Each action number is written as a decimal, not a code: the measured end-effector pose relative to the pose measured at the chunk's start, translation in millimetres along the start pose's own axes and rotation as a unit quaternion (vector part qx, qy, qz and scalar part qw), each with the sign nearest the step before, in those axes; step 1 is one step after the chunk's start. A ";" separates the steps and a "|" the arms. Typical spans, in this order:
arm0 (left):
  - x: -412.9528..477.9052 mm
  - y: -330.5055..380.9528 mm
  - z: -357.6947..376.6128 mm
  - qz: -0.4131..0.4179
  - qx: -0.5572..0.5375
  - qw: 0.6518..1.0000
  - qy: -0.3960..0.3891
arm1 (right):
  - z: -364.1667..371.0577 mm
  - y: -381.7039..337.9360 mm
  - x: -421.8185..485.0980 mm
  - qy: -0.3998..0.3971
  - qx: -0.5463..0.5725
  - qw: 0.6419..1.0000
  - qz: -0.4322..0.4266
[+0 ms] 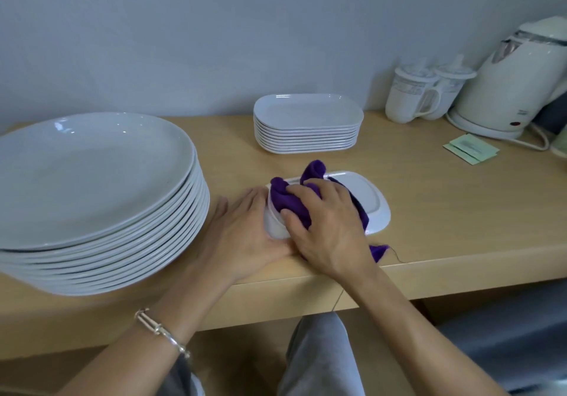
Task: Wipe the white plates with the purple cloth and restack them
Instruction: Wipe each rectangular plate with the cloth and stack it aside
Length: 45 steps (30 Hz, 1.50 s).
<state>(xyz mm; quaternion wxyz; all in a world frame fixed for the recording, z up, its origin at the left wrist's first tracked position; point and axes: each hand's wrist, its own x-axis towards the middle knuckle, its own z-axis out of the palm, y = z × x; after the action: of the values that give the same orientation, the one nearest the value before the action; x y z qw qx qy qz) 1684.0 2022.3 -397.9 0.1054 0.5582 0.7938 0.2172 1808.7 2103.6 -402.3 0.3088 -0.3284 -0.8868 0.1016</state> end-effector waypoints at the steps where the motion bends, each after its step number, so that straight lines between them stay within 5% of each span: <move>1: -0.5 0.8 -0.9 0.000 -0.007 1.000 0.001 | -2.7 2.9 2.1 -0.004 0.010 1.000 0.009; 8: -11.1 9.0 -6.3 -0.005 0.008 1.000 0.013 | -33.5 52.2 7.9 0.029 0.008 0.983 0.179; 14: -42.8 -0.1 7.7 0.024 0.166 0.986 0.014 | -38.0 42.5 -9.9 0.002 0.010 0.988 0.152; 23: -68.4 -10.3 10.6 0.205 0.192 0.922 0.266 | -73.2 45.8 -9.6 0.108 0.190 0.960 0.176; 26: -47.7 3.5 -10.5 0.170 0.212 0.922 0.277 | -96.8 42.4 7.3 0.206 0.253 0.929 0.176; 30: -0.9 39.8 -38.6 -0.026 0.116 0.967 0.224 | -105.8 37.2 29.7 0.295 0.241 0.911 0.157; 33: 43.4 51.3 -52.0 -0.100 -0.087 0.966 0.224 | -78.4 44.2 37.4 0.209 0.216 0.942 0.148; 37: 101.9 58.7 -74.1 -0.153 -0.329 0.914 0.183 | -28.9 63.1 38.1 0.056 0.107 0.985 0.120; 40: 127.0 58.6 -85.6 -0.200 -0.375 0.900 0.100 | -15.2 68.3 42.0 -0.016 0.050 0.991 0.127; 45: 156.3 41.9 -80.2 -0.201 -0.318 0.926 0.045 | -12.8 67.6 41.4 -0.028 0.017 0.992 0.123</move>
<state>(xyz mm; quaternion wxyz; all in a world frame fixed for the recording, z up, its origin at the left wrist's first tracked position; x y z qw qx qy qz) 1630.9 2161.7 -295.9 0.2824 0.3139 0.7827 0.4572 1827.2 2181.7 -398.1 0.2741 -0.4270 -0.8461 0.1631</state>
